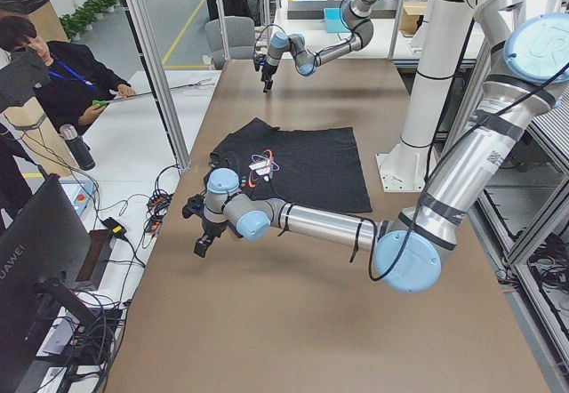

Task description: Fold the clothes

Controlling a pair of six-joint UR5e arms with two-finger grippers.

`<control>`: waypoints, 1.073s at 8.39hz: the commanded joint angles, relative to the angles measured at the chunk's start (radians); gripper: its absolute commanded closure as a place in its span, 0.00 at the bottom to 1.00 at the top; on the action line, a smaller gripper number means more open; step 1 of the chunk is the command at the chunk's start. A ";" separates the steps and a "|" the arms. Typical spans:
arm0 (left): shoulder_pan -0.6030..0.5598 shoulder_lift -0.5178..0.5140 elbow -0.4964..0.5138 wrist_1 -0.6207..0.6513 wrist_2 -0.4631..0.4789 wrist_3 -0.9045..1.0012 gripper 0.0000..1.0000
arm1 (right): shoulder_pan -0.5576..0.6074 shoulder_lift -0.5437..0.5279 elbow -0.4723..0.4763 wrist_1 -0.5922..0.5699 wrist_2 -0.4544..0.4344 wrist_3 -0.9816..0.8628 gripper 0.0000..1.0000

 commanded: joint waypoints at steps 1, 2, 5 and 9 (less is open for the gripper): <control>0.104 -0.040 0.127 -0.185 -0.007 -0.157 0.05 | -0.040 0.019 -0.036 0.057 0.008 0.048 0.06; 0.128 -0.049 0.148 -0.207 -0.008 -0.198 0.05 | -0.040 0.019 -0.038 0.058 0.006 0.047 0.06; 0.145 -0.051 0.151 -0.211 -0.008 -0.202 0.18 | -0.040 0.018 -0.036 0.058 0.006 0.048 0.06; 0.145 -0.051 0.143 -0.211 -0.008 -0.203 0.90 | -0.040 0.018 -0.036 0.058 0.006 0.048 0.06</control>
